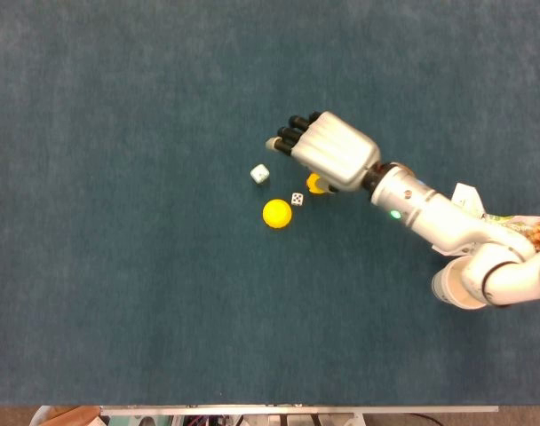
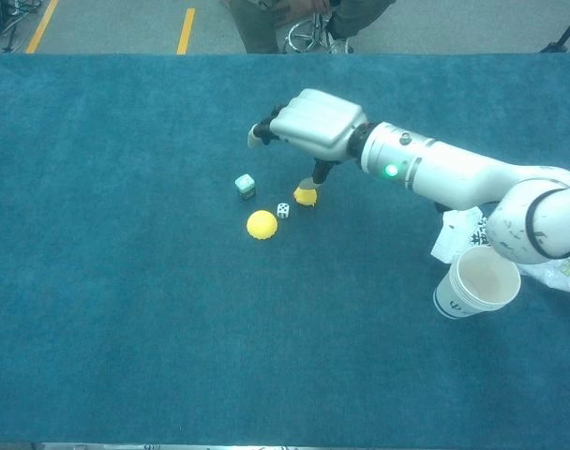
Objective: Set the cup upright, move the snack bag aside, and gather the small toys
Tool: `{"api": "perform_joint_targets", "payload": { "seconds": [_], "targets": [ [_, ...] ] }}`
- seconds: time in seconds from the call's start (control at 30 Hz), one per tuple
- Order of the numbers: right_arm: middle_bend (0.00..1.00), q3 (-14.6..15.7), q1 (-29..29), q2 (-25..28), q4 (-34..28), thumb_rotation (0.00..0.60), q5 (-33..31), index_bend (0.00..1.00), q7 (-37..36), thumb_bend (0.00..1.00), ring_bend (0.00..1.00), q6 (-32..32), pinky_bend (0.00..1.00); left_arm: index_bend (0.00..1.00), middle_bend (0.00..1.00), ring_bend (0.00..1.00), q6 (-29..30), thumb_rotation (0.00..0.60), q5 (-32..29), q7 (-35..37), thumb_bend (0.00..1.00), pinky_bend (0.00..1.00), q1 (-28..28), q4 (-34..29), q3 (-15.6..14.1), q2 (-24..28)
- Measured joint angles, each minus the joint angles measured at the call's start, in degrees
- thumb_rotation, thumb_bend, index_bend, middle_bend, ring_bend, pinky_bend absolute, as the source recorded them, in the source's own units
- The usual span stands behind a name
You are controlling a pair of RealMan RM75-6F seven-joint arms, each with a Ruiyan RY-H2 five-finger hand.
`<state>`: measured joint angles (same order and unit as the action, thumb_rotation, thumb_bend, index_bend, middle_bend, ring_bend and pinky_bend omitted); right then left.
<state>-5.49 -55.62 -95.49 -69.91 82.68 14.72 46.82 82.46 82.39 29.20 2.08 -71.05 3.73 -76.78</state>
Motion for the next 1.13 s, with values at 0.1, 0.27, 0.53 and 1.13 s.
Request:
{"api": "perform_joint_targets", "payload": {
  "seconds": [0.1, 0.27, 0.53, 1.13],
  "targets": [
    [0.31, 0.06, 1.48, 2.18, -2.14, 0.6, -0.2, 0.24, -0.1, 0.12, 0.25, 1.71, 0.45, 0.43, 0.38, 0.33, -0.05, 0.6, 0.22, -0.49, 0.1, 0.47, 0.28, -0.35, 0.06, 0.12],
    [0.32, 0.43, 4.91, 5.98, -6.21, 0.6, -0.98, 0.31, 0.69, 0.12, 0.25, 5.5, 0.45, 0.43, 0.38, 0.33, 0.24, 0.6, 0.73, -1.77, 0.1, 0.47, 0.68, -1.55, 0.19, 0.44],
    [0.35, 1.04, 13.14, 15.37, -16.05, 0.6, -2.56, 0.4, 1.27, 0.12, 0.25, 15.48, 0.45, 0.43, 0.38, 0.33, 3.06, 0.6, 2.33, -4.39, 0.1, 0.47, 1.58, -4.77, 1.46, 1.55],
    [0.36, 6.86, 43.75, 35.14, -36.66, 0.6, -0.01, 0.45, 5.18, 0.12, 0.26, 51.57, 0.45, 0.43, 0.38, 0.33, 5.5, 0.6, 7.65, -12.13, 0.1, 0.47, 6.9, -13.68, 4.16, 4.19]
  ]
}}
